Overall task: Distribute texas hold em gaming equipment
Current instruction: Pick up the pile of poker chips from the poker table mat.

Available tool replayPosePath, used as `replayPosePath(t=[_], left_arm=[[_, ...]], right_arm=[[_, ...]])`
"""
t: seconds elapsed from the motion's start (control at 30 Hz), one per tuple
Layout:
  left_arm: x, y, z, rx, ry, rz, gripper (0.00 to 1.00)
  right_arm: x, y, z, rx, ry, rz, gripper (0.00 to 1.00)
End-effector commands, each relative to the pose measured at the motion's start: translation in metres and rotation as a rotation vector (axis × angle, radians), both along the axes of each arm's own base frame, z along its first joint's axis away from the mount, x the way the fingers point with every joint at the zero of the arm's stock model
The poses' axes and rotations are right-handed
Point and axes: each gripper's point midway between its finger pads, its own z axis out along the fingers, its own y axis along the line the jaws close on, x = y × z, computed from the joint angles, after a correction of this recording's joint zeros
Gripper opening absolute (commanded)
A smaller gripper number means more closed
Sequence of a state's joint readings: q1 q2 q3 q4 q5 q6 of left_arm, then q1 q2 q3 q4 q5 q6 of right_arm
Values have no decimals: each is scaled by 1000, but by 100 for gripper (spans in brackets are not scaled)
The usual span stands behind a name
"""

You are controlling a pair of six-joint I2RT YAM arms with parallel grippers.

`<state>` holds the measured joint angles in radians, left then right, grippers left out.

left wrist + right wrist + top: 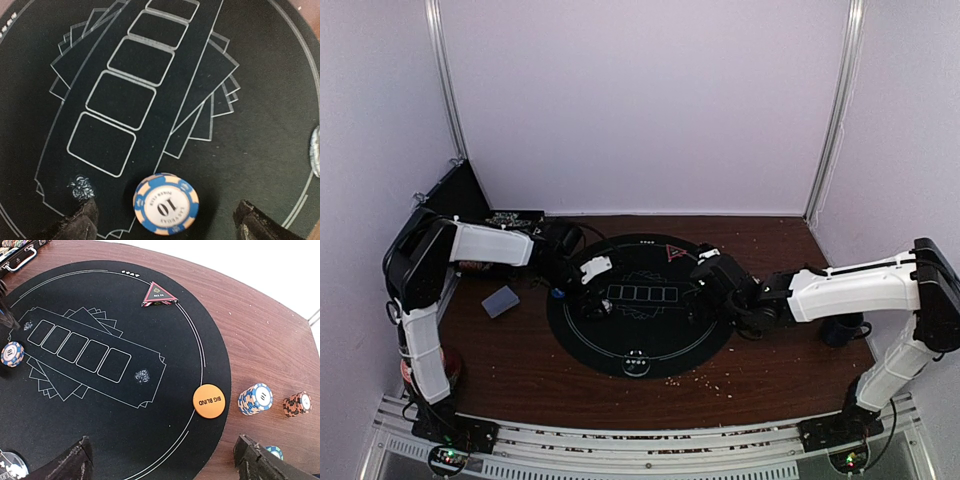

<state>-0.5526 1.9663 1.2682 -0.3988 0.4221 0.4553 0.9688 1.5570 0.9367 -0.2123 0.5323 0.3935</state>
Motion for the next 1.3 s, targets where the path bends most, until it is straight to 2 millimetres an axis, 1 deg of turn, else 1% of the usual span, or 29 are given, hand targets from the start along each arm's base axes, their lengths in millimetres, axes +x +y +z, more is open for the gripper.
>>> replayPosePath(t=[0.0,0.23,0.4,0.6,0.73,0.9,1.03,1.2,1.27], left_arm=[[16,-2,-11,42,-13,34,97],[17,-6,-18,58,-12,26,90],[10,-5,-27,82,16,-1,82],[7,1,-37,134,10,-4,79],[2,1,-41,152,10,-13,73],[-7,2,-48,182,9,-35,67],[-11,3,-50,191,11,-45,64],[-14,5,-50,201,11,-49,58],[-15,6,-49,204,14,-52,53]], right_arm=[[2,-8,11,20,-37,-35,100],[1,-9,12,20,-40,-37,100],[1,-9,13,20,-43,-40,100],[1,-10,13,19,-44,-41,100],[1,-10,13,18,-45,-42,100],[1,-11,14,18,-48,-43,100],[1,-12,15,17,-49,-45,100],[1,-12,16,19,-51,-45,100],[1,-12,16,18,-50,-44,100]])
